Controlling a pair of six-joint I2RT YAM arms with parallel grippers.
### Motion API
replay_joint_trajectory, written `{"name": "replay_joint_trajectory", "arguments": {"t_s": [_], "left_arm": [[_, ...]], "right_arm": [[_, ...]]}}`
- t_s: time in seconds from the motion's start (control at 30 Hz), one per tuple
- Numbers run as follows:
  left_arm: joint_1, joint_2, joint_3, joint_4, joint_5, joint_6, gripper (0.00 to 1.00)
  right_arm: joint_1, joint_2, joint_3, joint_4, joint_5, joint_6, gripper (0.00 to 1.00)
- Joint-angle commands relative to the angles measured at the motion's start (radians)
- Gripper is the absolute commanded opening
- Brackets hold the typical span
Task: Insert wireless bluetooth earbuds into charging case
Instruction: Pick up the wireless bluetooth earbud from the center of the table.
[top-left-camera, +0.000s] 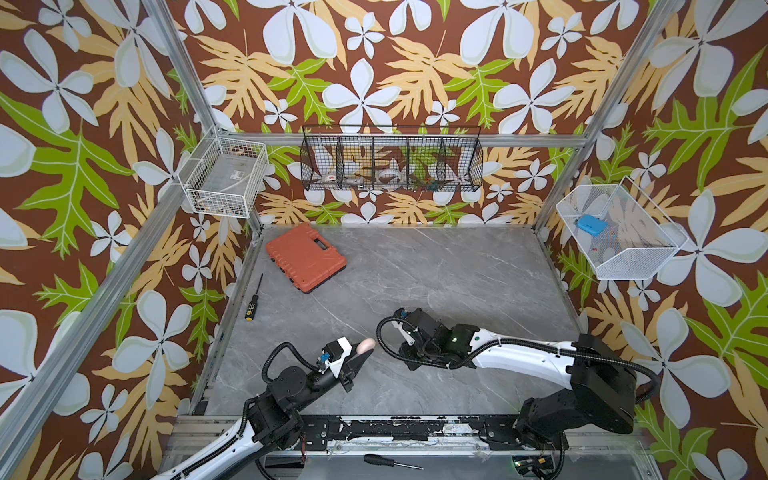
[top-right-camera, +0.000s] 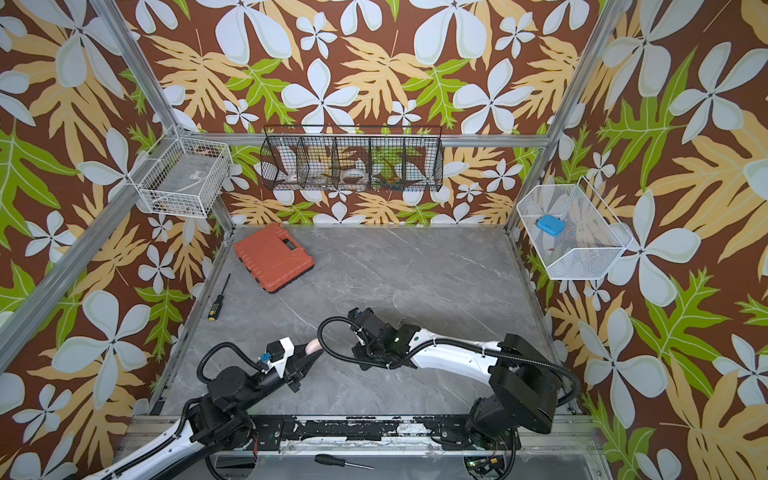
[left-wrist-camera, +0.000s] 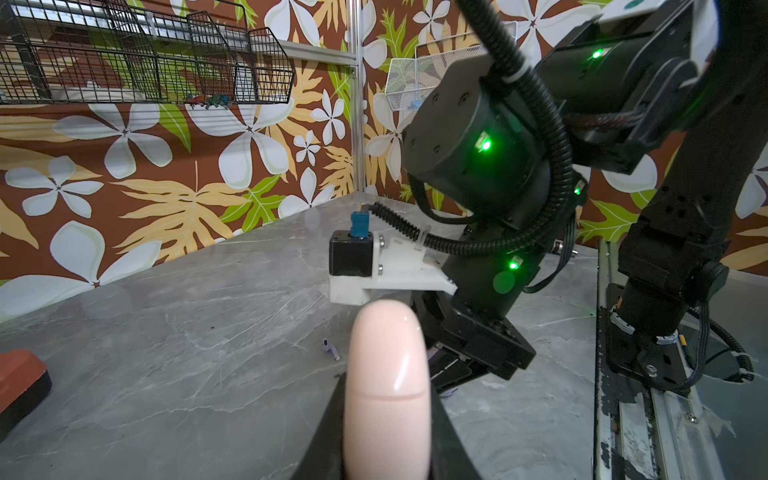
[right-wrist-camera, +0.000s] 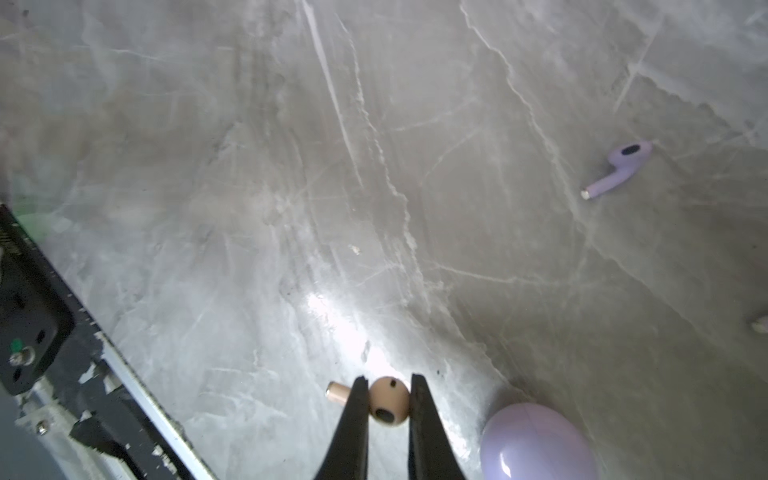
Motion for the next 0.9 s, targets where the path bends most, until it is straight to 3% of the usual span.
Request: {"name": "replay_joint_trajectory", "arguments": {"t_s": [0.0,0.27,0.87], "left_arm": [[-0.001,-0.001,0.009,0.038,-0.04,-0.017,0.0],[0.0,0.007,0.012,0.039,-0.104,-0.038,0.0],[-0.001,0.059,0.012,0.055,-0.032,-0.065,0.0]], "right_arm": [[0.023,-0.04,0.009,-0.029,-0.005,-0.045,0.14],[0.046,-0.157,0.03,-0.063,-0.042,-0.066,0.15],[0.117,-0.239,0.121,-0.071,-0.119,-0.118,0.15]]}}
